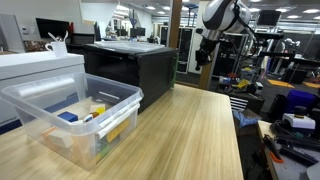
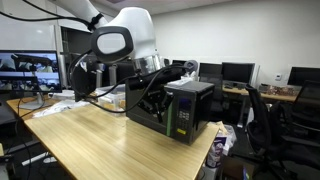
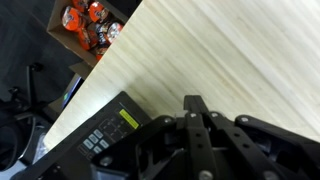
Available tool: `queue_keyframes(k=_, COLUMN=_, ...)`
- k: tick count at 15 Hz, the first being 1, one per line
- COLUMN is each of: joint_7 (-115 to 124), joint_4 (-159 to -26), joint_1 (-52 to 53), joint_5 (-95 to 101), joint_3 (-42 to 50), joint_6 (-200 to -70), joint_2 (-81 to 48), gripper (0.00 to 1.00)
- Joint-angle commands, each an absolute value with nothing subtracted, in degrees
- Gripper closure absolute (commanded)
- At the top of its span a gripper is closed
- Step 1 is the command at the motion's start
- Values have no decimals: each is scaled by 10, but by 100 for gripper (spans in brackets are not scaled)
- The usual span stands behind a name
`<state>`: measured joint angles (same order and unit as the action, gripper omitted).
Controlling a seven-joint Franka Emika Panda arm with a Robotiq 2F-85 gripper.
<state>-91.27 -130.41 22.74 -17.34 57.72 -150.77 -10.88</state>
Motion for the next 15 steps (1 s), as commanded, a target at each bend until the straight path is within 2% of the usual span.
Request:
queue_keyframes(k=1, joint_7=-853, joint_4=-1281, joint_1=327, joint_5=-13, joint_3=668, joint_6=-1386, joint_2=-74, gripper=100)
queue_keyframes(k=5, joint_7=-824, joint_4=-1261, joint_1=427, joint_5=192, joint_3=712, joint_6=-1227, joint_2=19, gripper=100)
queue_keyframes(k=9, joint_7=-831, joint_4=-1270, joint_1=440, joint_5=374, joint_3=637, joint_6=-1064, joint_2=148, gripper=100)
queue_keyframes(k=10, joint_7=-855, joint_4=-1278, joint_1=368, joint_5=384, joint_3=554, joint_6=-1043, joint_2=153, gripper=100)
queue_keyframes(k=15, joint_7=-982, joint_4=-1350, joint_1=190, joint_5=401, joint_3=329, joint_6=-982, joint_2=239, gripper=100)
